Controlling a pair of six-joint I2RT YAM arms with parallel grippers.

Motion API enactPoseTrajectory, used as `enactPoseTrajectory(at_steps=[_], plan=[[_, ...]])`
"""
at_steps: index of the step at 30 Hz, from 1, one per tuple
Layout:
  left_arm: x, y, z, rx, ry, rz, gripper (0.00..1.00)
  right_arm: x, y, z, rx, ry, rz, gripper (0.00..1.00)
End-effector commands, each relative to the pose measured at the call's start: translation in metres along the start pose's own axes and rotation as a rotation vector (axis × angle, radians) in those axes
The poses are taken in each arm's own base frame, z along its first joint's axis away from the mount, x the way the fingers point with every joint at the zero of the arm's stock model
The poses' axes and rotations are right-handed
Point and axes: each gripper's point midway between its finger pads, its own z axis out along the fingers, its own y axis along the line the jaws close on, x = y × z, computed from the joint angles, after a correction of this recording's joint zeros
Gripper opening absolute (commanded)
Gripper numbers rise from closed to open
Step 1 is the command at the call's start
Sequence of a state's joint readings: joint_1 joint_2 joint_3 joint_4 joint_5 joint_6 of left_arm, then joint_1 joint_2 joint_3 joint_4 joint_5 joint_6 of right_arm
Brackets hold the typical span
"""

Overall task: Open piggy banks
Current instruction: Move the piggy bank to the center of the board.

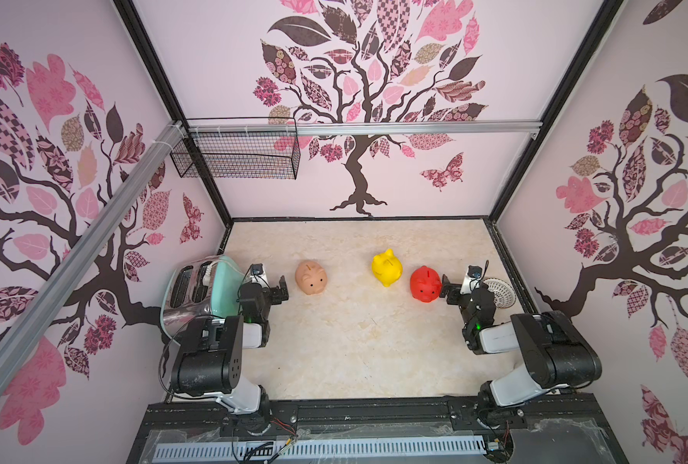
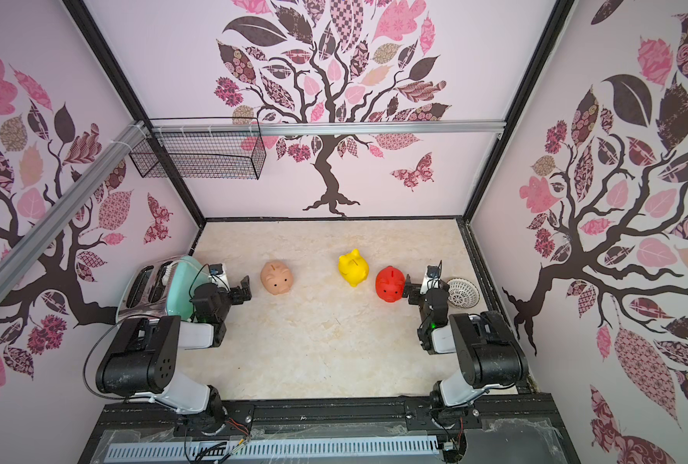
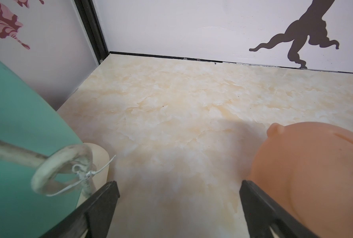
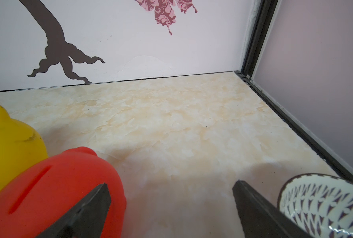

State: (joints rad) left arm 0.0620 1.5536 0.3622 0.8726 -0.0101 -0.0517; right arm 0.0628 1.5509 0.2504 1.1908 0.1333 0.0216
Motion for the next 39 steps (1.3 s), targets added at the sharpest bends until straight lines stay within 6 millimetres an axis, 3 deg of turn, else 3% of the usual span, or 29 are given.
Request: enactPoseTrajectory(at_steps=[1,5,9,13,18,21,26,32,39], plan=[[-0.015,0.003,-0.006,-0.02,-0.055,-0.002,0.98,-0.013,0.004,-0.005,-0.023,-0.043,-0.004,1.0],[-0.031,0.002,-0.013,-0.065,-0.048,0.015,0.98,-0.025,0.005,-0.007,-0.024,-0.014,-0.001,1.0],[-0.058,0.029,-0.032,-0.293,-0.022,-0.033,0.98,-0.049,-0.001,-0.01,0.016,-0.023,0.049,1.0],[-0.077,0.054,-0.056,-0.466,-0.072,-0.18,0.98,-0.07,-0.026,-0.017,0.158,-0.074,0.255,1.0],[-0.084,0.06,-0.061,-0.511,-0.076,-0.313,0.98,-0.063,-0.047,-0.017,0.299,-0.031,0.424,1.0],[-0.075,0.061,-0.059,-0.54,0.007,-0.361,0.98,-0.059,-0.052,-0.02,0.342,-0.016,0.515,1.0],[-0.074,0.01,-0.038,-0.28,0.088,-0.368,0.98,-0.074,0.005,-0.01,0.001,0.015,0.496,1.0],[-0.08,-0.041,-0.036,-0.09,0.115,-0.318,0.98,-0.081,0.053,-0.004,-0.254,0.089,0.479,1.0],[-0.079,-0.077,-0.036,0.05,0.143,-0.292,0.98,-0.081,0.114,-0.003,-0.405,0.151,0.345,1.0]])
